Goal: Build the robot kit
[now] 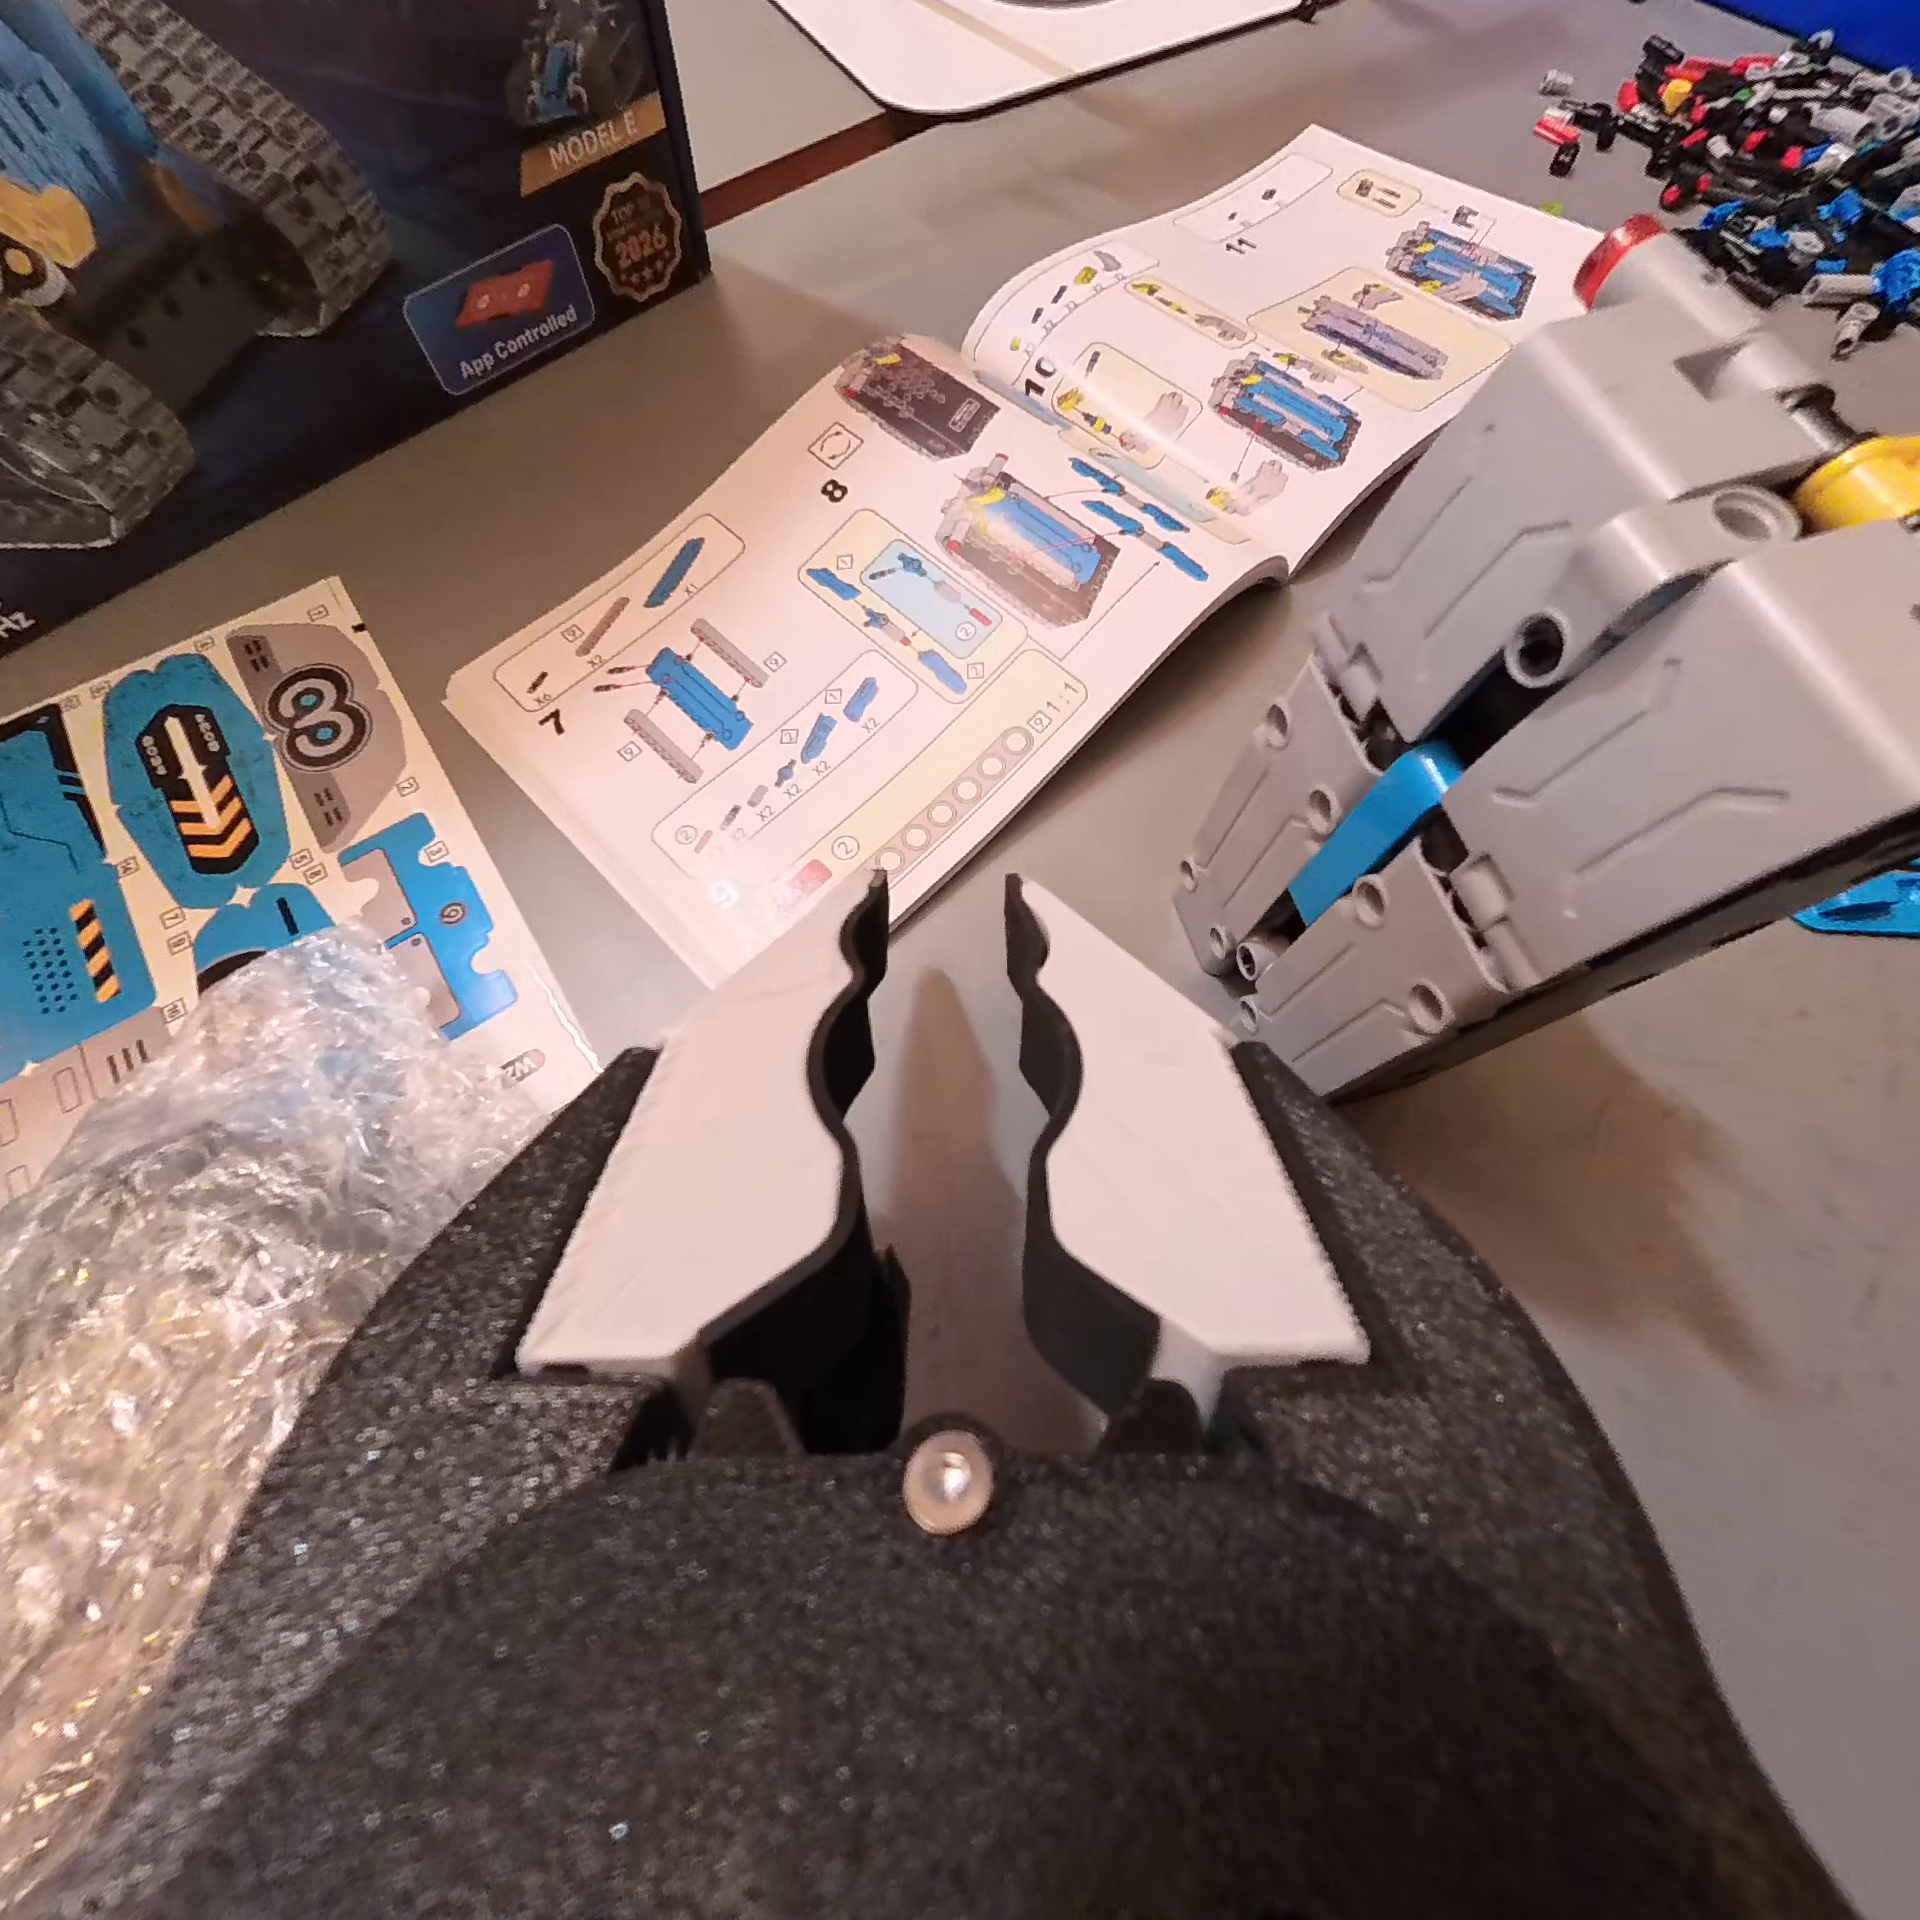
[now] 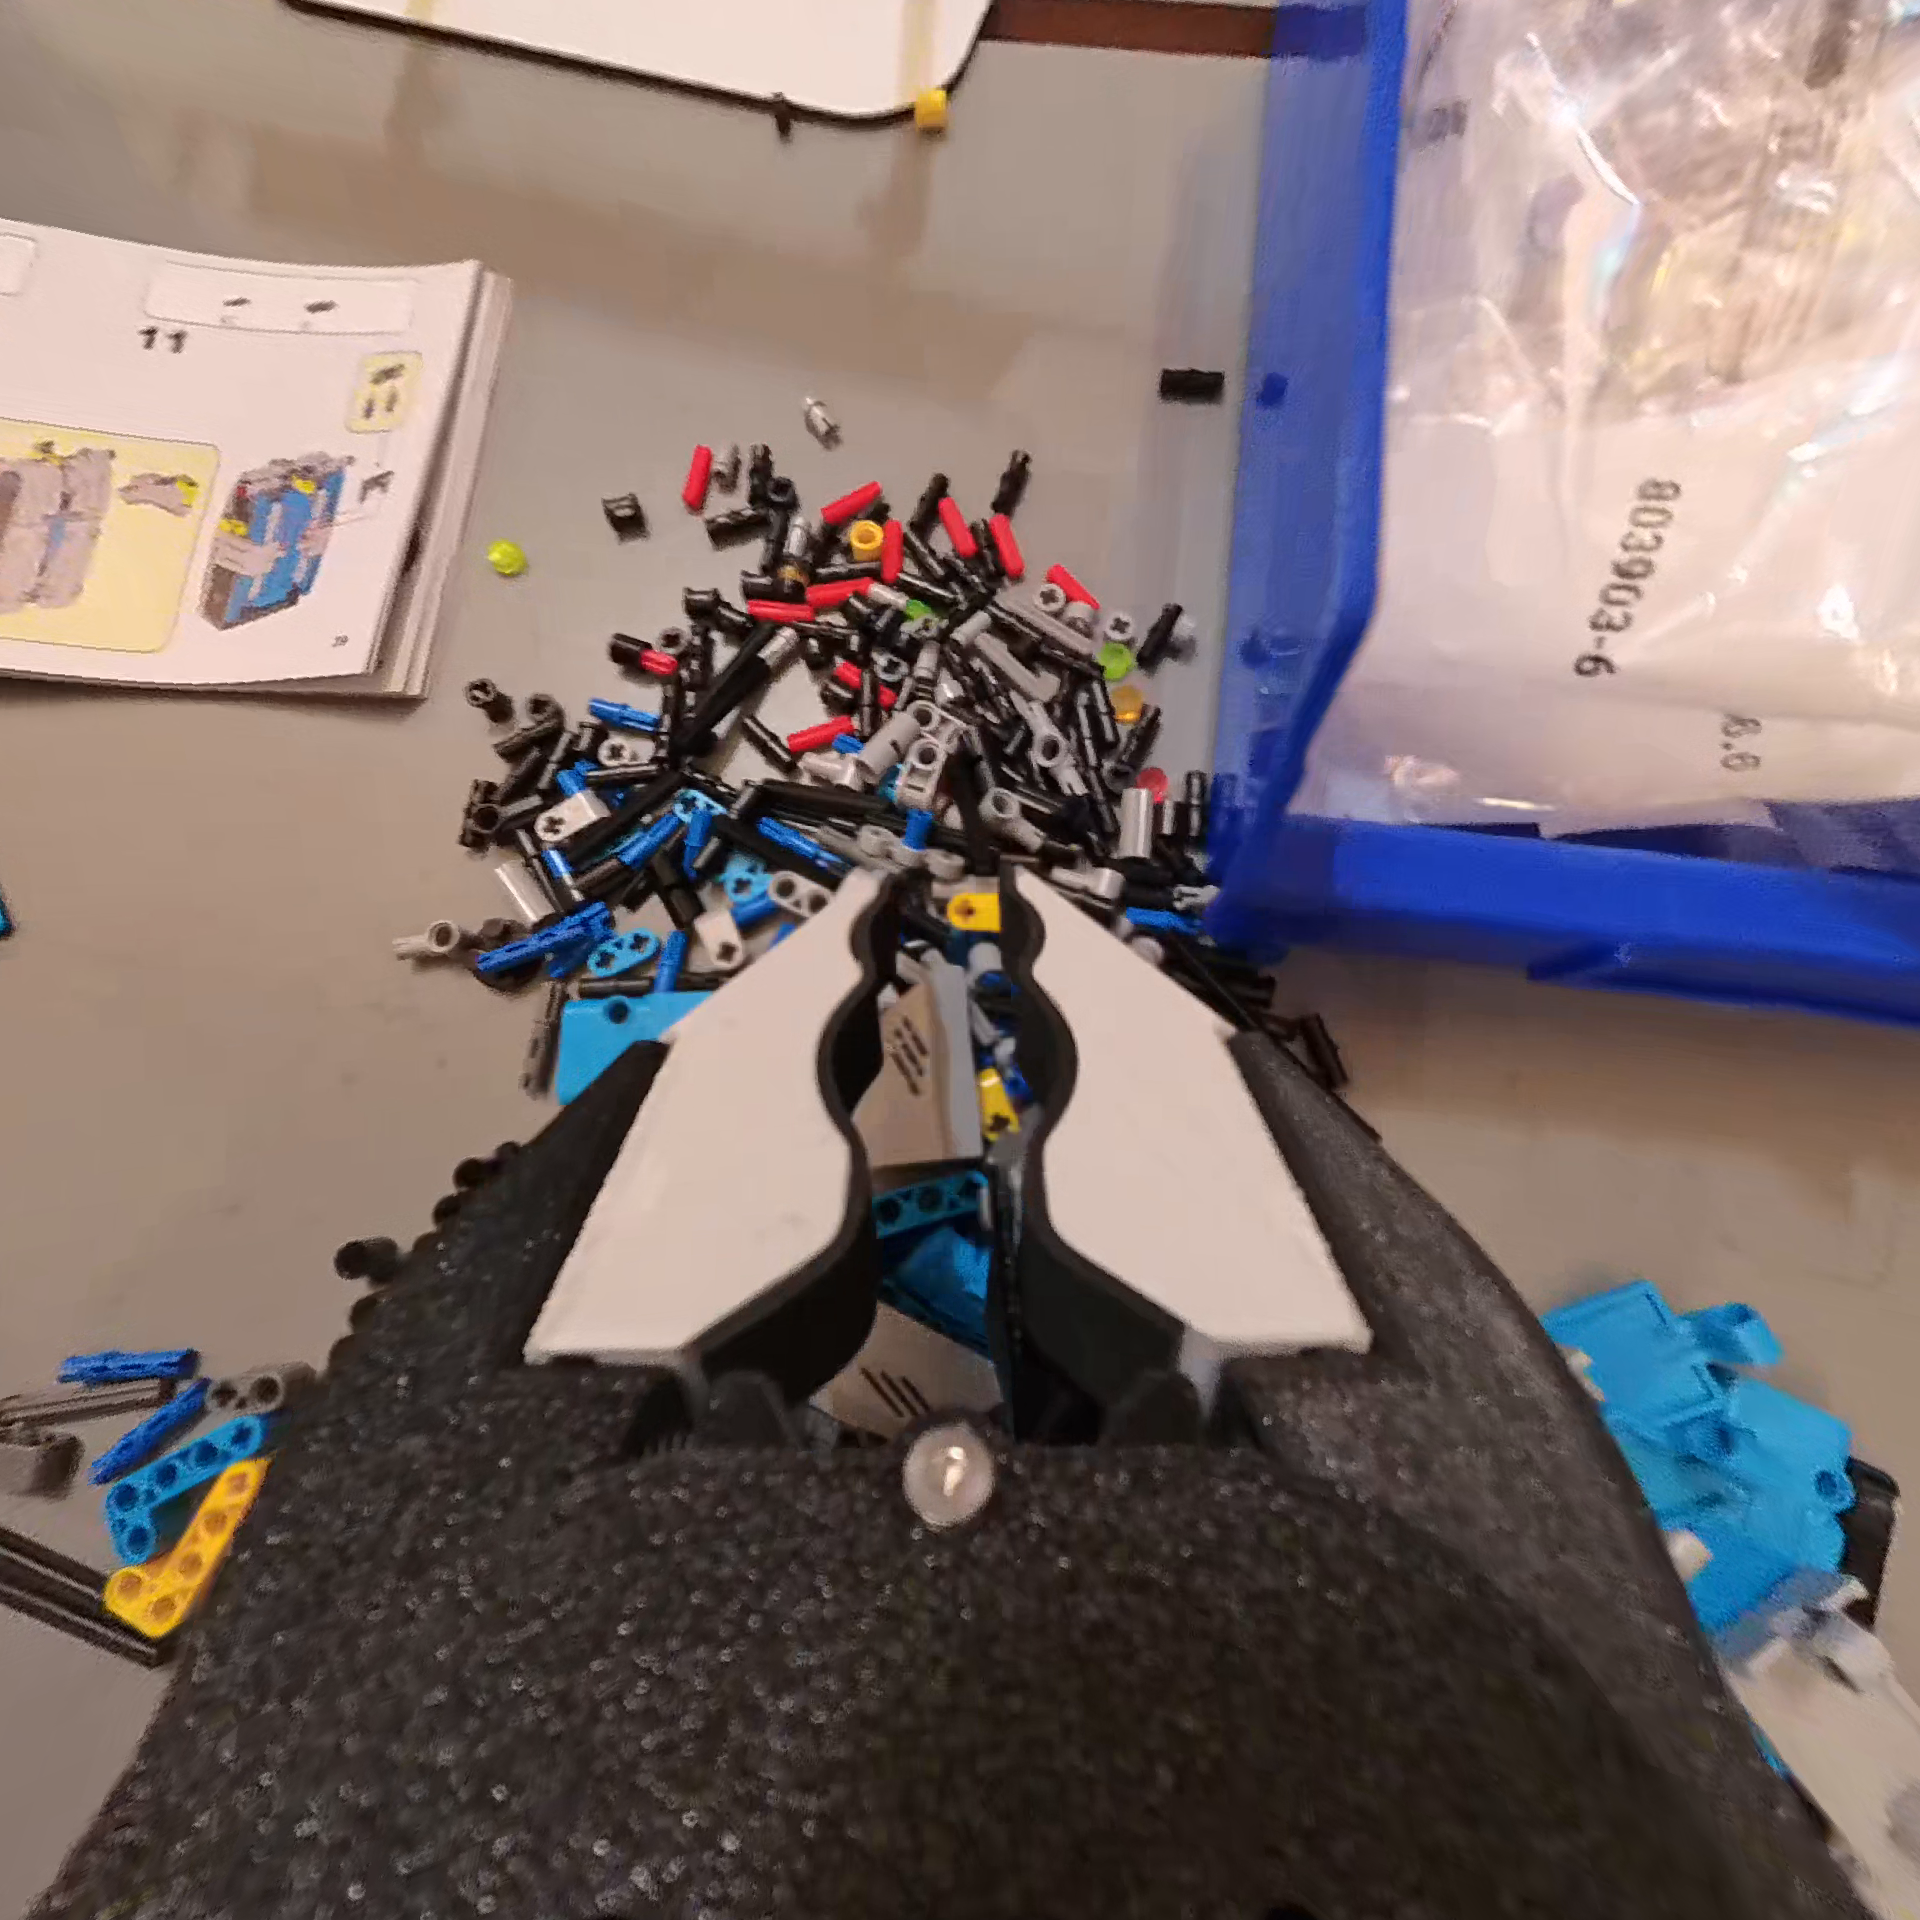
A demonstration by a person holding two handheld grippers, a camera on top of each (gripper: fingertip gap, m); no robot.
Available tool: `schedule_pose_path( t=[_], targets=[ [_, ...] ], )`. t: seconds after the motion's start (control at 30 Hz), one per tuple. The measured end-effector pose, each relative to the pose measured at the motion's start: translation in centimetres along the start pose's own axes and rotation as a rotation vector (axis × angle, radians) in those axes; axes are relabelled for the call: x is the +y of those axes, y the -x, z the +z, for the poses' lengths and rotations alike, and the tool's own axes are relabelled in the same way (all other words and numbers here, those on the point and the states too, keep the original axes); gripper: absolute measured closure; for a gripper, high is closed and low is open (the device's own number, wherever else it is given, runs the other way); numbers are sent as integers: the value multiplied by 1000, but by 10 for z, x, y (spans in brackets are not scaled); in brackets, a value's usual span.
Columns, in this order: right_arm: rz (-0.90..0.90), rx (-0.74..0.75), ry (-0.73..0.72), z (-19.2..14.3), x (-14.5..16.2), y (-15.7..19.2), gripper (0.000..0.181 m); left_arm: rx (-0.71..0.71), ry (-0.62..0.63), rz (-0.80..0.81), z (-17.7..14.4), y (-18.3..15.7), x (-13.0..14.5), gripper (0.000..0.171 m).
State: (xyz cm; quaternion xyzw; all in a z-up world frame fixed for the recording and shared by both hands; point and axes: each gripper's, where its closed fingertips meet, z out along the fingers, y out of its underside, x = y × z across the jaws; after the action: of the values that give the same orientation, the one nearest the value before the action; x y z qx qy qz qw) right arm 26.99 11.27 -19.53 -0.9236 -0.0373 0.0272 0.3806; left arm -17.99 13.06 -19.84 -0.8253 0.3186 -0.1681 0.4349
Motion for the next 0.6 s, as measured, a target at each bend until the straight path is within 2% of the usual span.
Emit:
schedule_pose_path(
  t=[0.17, 0.43, 0.6],
  targets=[
    [-5, -8, 4, 1, 2, -4, 167, 1, 3, 6, 0, -1, 0, 150],
    [-128, 56, -36, 2, -5, 8, 168, 0, 0, -11, 0, 1, 0, 150],
    [-58, -37, -96, 5, -12, 21, 168, -32, 18, -63, 0, 11, 4, 150]
  ],
)
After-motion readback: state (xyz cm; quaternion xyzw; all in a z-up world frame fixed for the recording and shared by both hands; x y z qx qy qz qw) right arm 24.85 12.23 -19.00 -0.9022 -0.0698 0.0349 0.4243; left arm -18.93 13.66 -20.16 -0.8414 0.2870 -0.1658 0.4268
